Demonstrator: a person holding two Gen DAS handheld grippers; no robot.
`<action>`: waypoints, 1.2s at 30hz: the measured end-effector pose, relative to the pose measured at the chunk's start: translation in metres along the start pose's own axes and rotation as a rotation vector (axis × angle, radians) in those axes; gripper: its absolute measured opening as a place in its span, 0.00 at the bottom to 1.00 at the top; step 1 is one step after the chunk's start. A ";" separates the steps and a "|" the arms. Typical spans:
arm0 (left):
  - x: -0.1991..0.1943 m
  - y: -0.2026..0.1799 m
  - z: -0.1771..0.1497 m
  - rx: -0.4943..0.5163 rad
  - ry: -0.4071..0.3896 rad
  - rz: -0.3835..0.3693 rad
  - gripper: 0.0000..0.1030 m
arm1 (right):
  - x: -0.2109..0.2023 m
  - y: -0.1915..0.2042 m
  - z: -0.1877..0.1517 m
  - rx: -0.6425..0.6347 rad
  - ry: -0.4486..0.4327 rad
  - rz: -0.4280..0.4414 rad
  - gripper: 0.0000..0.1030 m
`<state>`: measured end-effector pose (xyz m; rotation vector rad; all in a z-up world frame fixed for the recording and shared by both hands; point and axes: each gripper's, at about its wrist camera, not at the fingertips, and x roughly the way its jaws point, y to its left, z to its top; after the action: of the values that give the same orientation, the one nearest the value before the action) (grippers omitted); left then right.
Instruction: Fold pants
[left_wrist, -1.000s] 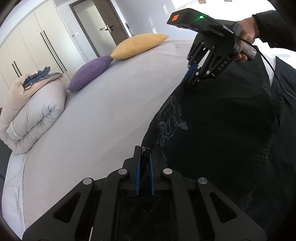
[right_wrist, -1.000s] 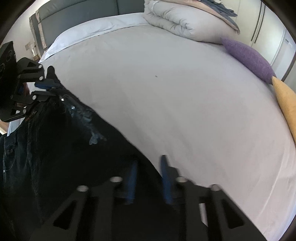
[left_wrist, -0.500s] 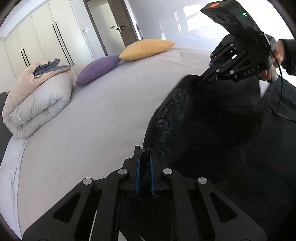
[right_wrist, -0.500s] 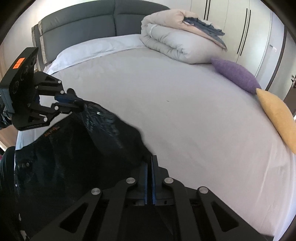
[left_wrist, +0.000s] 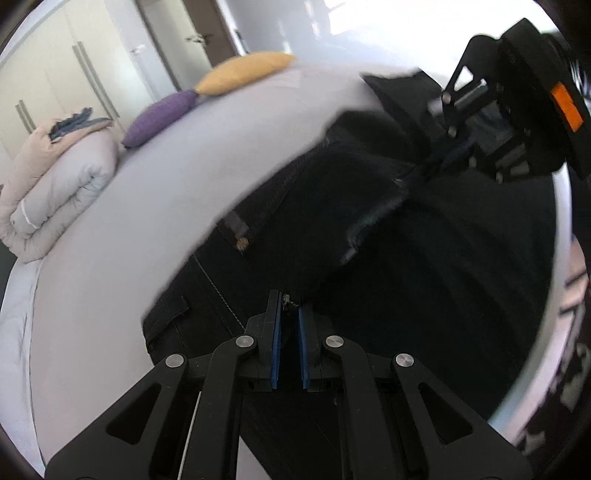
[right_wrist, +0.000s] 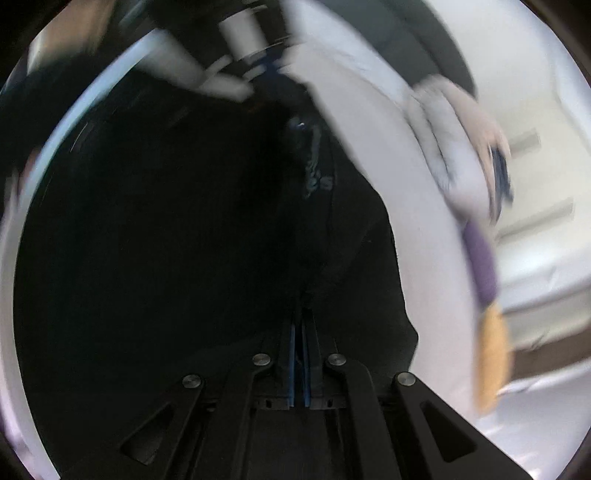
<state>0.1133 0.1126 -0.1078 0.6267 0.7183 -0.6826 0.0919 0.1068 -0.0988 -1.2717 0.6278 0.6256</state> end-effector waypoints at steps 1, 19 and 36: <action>-0.002 -0.011 -0.009 0.025 0.016 0.000 0.07 | -0.003 0.006 -0.001 -0.009 0.002 0.000 0.03; -0.039 -0.070 -0.060 0.180 0.082 -0.040 0.07 | -0.050 0.085 0.016 -0.099 0.045 -0.075 0.03; -0.049 -0.082 -0.075 0.228 0.069 -0.073 0.06 | -0.055 0.104 0.027 -0.091 0.103 -0.103 0.03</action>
<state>-0.0032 0.1316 -0.1381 0.8391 0.7352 -0.8204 -0.0191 0.1476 -0.1223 -1.4192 0.6197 0.5105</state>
